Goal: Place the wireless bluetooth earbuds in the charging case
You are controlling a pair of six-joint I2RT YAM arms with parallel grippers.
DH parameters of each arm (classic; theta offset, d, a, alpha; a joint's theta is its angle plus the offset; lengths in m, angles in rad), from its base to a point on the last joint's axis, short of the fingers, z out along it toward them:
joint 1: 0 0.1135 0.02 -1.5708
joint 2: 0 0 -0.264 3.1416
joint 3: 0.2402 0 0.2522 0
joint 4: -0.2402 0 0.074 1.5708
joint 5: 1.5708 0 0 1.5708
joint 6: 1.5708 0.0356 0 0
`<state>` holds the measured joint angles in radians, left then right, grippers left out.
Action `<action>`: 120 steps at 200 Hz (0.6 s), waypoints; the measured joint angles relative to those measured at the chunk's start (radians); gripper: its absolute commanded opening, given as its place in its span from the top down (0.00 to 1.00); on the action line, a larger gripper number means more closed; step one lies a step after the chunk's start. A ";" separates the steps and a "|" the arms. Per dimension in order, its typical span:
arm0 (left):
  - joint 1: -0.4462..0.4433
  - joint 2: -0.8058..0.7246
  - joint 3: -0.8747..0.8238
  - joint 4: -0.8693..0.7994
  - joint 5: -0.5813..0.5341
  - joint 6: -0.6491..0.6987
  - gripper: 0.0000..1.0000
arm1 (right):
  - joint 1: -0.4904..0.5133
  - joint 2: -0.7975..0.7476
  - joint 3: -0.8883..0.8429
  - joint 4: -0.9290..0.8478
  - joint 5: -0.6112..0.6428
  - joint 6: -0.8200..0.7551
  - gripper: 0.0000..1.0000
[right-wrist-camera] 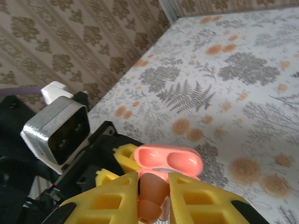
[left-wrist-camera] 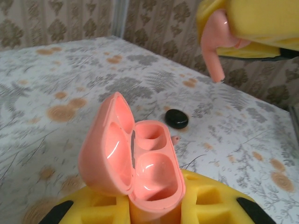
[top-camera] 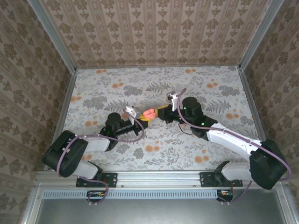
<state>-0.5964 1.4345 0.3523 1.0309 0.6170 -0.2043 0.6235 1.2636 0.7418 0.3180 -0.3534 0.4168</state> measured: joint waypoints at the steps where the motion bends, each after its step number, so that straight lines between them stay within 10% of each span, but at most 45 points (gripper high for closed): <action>1: 0.000 0.001 0.001 0.002 0.002 0.000 0.84 | 0.000 0.000 0.000 0.003 -0.001 0.000 0.81; 120: -0.014 0.023 0.072 0.055 0.131 -0.040 0.84 | 0.023 0.045 -0.005 0.151 -0.097 -0.051 0.81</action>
<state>-0.6102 1.4578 0.4248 1.0859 0.7483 -0.2447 0.6464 1.3090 0.7372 0.4686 -0.4507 0.3656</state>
